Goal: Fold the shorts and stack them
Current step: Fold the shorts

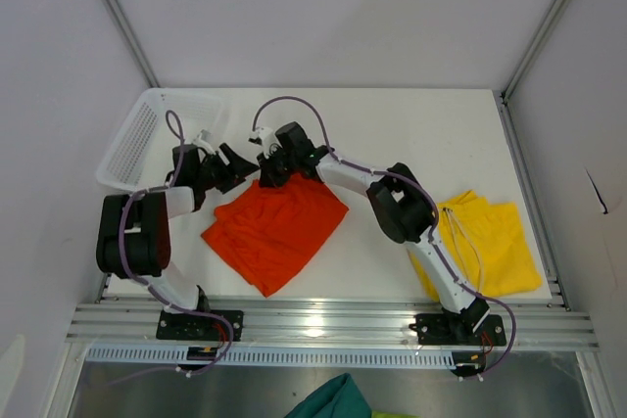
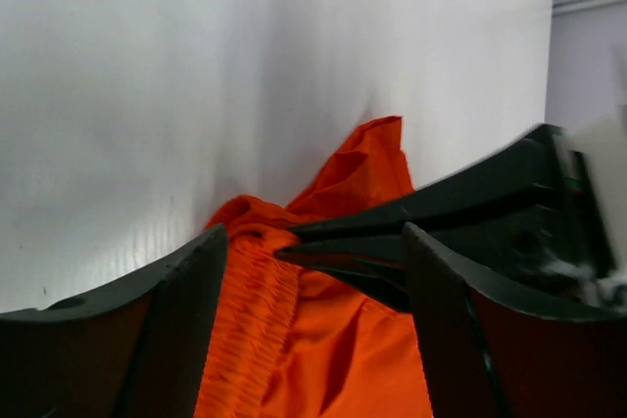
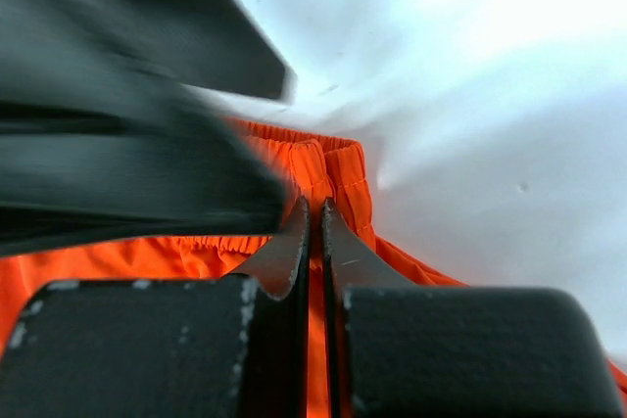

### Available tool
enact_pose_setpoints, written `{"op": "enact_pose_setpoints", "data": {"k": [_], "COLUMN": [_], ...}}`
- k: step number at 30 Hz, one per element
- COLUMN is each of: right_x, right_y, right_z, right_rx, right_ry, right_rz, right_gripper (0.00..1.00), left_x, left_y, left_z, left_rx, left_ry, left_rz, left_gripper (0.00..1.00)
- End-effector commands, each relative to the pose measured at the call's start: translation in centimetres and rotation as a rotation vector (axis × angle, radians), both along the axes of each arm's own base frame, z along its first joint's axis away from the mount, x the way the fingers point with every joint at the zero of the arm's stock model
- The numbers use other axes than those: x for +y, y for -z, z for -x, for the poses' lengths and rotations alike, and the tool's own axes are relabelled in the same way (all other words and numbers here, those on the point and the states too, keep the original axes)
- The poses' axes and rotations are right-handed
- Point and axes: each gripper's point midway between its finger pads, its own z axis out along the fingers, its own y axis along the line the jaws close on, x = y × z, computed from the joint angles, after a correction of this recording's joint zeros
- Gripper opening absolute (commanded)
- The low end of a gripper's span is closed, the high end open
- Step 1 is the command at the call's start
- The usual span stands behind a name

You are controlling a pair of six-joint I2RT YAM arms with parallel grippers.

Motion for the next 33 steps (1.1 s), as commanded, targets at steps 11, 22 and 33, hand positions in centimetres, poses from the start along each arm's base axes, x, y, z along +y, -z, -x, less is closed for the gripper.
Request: {"op": "enact_pose_setpoints", "data": {"k": [11, 22, 33], "right_x": [-2.4, -2.8, -3.7], "right_y": [2.0, 2.2, 2.5], "right_z": [-2.5, -2.4, -2.4], "right_rx": [0.082, 0.096, 0.104], "right_ry": [0.126, 0.166, 0.202], "right_rz": [0.016, 0.009, 0.025], "right_gripper": [0.0, 0.0, 0.0], "left_x": [0.7, -1.2, 2.5], "left_y": [-5.9, -2.9, 3.3], "left_z": [4.9, 8.2, 9.1], "left_rx": [-0.18, -0.145, 0.051], "left_ry": [-0.094, -0.038, -0.213], "left_rz": [-0.089, -0.049, -0.199], "left_gripper": [0.75, 0.32, 0.0]}}
